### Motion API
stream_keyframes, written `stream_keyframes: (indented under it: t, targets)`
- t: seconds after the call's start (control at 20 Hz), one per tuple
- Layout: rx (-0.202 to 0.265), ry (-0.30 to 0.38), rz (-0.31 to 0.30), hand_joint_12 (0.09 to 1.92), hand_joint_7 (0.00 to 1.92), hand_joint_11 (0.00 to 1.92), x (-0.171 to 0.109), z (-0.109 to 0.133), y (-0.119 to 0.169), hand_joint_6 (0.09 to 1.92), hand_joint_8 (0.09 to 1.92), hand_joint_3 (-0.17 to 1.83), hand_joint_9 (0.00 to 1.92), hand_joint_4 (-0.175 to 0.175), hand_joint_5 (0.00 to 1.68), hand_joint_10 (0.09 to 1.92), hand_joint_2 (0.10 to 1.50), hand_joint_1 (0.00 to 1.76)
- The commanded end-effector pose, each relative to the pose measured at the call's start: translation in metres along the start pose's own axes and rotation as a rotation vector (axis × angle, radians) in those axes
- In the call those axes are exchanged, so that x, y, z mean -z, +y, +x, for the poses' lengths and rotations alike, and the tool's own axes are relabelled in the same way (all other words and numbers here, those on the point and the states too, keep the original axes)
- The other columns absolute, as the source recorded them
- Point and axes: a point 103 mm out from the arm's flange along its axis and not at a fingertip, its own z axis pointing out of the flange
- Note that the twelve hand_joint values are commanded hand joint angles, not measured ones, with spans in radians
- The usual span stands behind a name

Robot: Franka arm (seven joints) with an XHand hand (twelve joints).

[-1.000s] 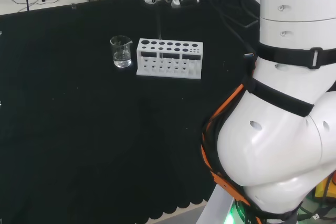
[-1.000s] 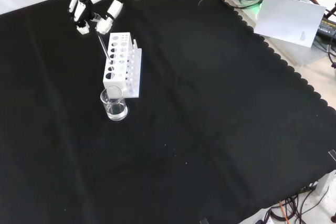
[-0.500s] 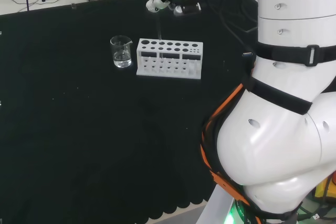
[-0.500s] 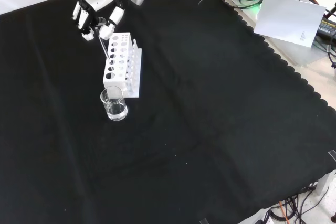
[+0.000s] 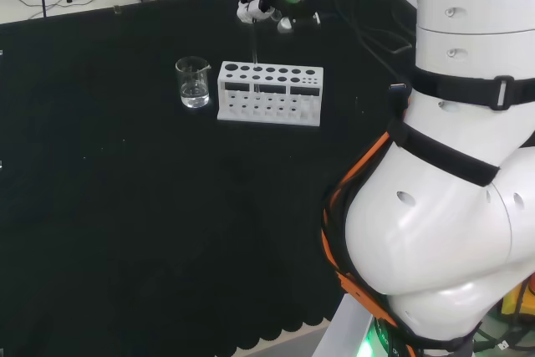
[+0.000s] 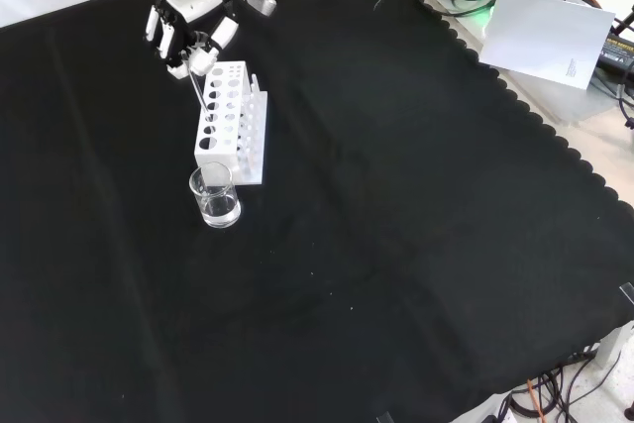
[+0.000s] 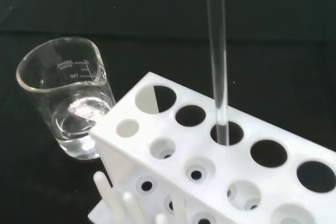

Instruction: Take the glass rod from the white test tube rack.

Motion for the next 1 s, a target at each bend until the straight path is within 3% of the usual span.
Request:
stream_keyframes:
  t: [0.05,0.2,0.35,0.45,0.6,1.0]
  targets:
    - [0.013,-0.009,-0.038,1.22,1.33,0.91,0.006,0.008,0.001,0.94,0.82,-0.15,1.64,-0.175,0.96,0.90,1.17,1.10]
    - [-0.006,0.010,-0.096,1.17,1.38,1.02,0.015,0.009,-0.001,0.93,0.82,-0.15,1.66,-0.175,1.03,0.87,1.16,1.16]
    - [-0.023,0.012,-0.156,0.99,1.24,1.15,0.028,0.011,-0.006,0.73,0.75,-0.17,1.66,-0.175,1.15,0.84,1.11,1.27]
    - [-0.029,0.043,-0.180,0.90,1.18,1.17,0.035,0.012,-0.010,0.55,0.95,-0.17,1.67,-0.175,1.15,0.84,1.12,1.29]
    - [-0.041,0.072,-0.186,0.86,1.15,1.17,0.047,0.015,-0.016,0.46,1.06,-0.17,1.67,-0.175,1.15,0.83,1.13,1.29]
    - [-0.093,0.071,-0.125,0.82,1.14,1.19,0.078,0.019,-0.038,0.38,1.08,-0.17,1.70,-0.175,1.18,0.79,1.13,1.30]
